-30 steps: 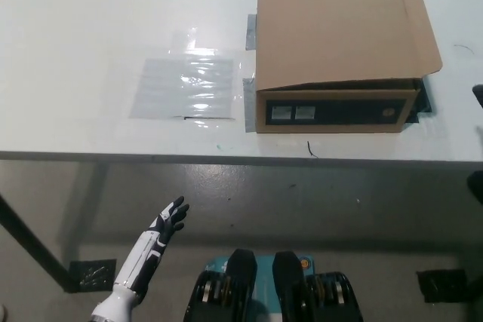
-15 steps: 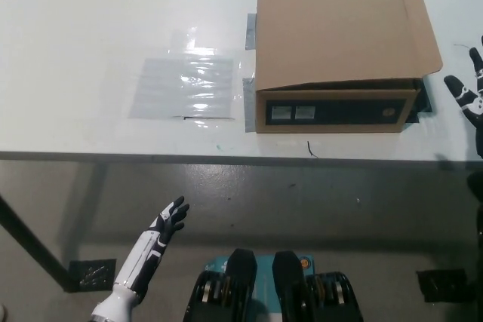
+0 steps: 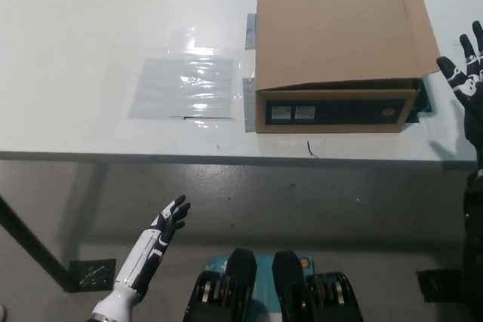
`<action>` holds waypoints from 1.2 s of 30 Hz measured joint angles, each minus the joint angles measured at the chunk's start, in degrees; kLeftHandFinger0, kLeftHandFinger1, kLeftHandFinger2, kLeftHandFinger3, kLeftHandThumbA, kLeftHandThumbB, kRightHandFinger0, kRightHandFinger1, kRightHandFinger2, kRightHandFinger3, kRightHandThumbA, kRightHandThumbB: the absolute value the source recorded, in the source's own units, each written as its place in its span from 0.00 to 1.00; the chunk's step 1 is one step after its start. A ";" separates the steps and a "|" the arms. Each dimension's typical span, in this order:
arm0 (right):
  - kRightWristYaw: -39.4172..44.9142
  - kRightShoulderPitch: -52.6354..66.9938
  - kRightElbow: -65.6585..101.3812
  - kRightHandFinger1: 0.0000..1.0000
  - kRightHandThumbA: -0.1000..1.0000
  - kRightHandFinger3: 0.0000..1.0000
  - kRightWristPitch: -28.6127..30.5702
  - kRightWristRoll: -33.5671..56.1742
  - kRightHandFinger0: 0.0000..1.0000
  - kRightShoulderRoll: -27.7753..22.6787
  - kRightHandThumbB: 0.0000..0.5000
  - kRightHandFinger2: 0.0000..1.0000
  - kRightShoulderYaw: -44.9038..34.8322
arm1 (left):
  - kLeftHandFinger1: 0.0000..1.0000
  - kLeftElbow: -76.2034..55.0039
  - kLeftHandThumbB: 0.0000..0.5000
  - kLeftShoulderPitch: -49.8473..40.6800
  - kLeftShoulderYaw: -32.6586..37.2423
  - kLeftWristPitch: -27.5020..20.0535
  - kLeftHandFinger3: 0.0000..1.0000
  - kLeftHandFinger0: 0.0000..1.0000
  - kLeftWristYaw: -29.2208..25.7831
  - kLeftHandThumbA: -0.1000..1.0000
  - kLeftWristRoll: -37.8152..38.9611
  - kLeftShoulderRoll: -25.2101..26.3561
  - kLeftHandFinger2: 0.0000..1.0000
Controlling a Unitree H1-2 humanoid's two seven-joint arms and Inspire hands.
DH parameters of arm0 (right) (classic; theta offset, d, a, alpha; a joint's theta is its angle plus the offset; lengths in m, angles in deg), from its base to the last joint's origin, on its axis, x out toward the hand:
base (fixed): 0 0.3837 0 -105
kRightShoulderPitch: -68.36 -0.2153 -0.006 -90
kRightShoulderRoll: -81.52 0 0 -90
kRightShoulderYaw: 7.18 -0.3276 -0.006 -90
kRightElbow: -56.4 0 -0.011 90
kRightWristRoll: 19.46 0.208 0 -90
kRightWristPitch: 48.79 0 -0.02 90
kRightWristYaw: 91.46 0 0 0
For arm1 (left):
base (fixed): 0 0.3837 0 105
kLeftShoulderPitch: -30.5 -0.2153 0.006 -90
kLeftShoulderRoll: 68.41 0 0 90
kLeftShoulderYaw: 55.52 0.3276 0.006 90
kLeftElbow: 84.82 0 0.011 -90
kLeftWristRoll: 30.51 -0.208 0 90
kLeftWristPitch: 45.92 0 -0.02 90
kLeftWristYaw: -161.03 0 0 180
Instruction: A small storage box is placed at the center of the table and the robot uses its right hand to slide under its lid and push it upwards to open it
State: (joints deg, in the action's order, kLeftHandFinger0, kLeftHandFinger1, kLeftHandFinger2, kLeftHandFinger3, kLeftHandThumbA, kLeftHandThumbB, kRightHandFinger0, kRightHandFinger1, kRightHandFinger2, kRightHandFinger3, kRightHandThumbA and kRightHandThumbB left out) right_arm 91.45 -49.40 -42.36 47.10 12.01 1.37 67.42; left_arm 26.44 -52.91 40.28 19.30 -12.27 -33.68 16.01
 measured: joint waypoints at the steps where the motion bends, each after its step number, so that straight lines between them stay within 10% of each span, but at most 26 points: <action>1: 0.00 -0.22 -0.29 1.00 1.00 1.00 -0.16 0.33 1.00 0.14 0.61 1.00 -0.20 | 1.00 0.00 1.00 0.00 0.00 0.00 1.00 1.00 0.00 1.00 -0.01 0.00 1.00; 36: 1.53 -5.16 -10.87 1.00 1.00 1.00 -1.10 5.99 1.00 3.02 0.67 1.00 -2.59 | 1.00 -0.01 1.00 0.07 0.00 -0.01 1.00 1.00 0.02 1.00 -0.15 0.01 1.00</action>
State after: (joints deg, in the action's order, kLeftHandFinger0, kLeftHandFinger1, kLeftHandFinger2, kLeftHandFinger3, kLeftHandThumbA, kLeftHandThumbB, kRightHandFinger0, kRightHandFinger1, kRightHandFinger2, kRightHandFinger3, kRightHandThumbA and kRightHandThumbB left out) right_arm 92.97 -54.56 -53.23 46.00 17.99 4.39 64.83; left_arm 26.43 -52.84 40.28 19.30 -12.25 -33.83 16.01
